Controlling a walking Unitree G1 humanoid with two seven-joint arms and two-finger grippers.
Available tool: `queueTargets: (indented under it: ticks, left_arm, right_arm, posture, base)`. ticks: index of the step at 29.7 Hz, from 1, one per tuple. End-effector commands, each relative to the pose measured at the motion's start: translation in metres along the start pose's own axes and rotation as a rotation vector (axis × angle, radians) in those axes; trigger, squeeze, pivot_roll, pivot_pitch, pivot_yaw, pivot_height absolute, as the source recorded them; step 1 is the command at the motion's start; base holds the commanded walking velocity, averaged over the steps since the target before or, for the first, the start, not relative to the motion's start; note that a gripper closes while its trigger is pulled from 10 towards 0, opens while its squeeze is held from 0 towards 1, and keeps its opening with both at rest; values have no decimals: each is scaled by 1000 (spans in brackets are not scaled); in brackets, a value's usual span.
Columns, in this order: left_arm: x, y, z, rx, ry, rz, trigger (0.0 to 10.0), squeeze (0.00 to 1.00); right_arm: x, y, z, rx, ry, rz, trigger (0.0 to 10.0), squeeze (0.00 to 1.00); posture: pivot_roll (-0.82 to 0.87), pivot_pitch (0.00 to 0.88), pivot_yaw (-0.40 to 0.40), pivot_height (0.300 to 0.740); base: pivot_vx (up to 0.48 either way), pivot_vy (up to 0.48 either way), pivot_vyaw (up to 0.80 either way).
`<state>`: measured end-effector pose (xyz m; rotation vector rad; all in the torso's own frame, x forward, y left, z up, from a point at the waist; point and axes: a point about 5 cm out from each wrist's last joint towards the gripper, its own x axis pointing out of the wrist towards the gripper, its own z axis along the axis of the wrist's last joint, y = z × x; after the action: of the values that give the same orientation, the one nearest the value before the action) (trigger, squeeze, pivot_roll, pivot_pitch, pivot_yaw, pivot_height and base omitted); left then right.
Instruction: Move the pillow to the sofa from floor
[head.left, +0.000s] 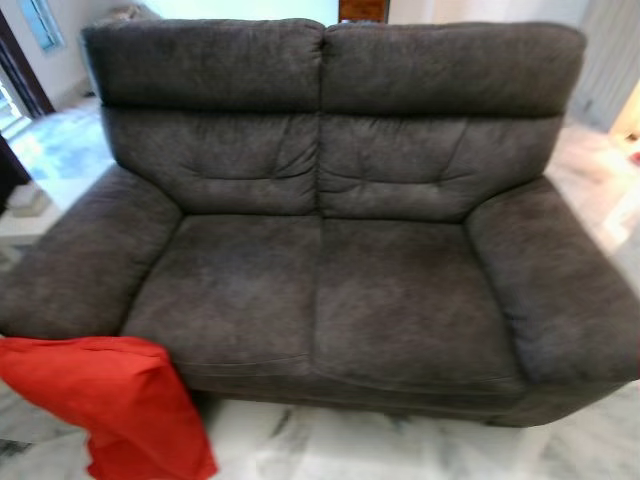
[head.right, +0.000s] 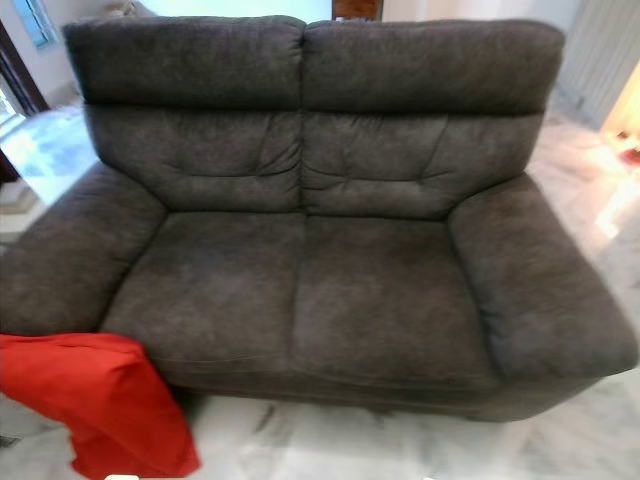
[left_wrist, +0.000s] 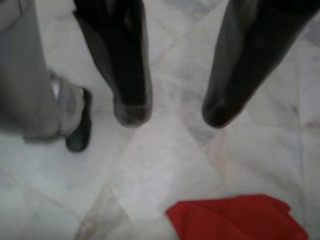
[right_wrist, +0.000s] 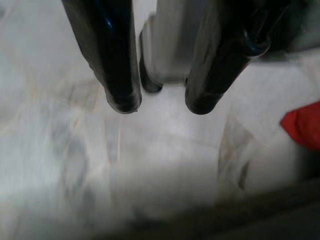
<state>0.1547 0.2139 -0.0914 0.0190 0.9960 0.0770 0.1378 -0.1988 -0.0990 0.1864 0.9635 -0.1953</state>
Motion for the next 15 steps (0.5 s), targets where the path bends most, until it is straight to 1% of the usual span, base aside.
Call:
queueTargets:
  ticks: [1, 15]
  left_arm:
    - [-1, 4, -2, 7, 15, 9, 10000, 0]
    - [-1, 3, -2, 7, 14, 6, 10000, 0]
  right_arm:
    - [0, 3, -4, 12, 12, 3, 10000, 0]
    - [0, 1, -2, -3, 11, 8, 10000, 0]
  posture:
    - [-66, 81, 42, 740]
    - [-59, 78, 35, 740]
  base:
    - [0, 450, 0]
    - [0, 439, 0]
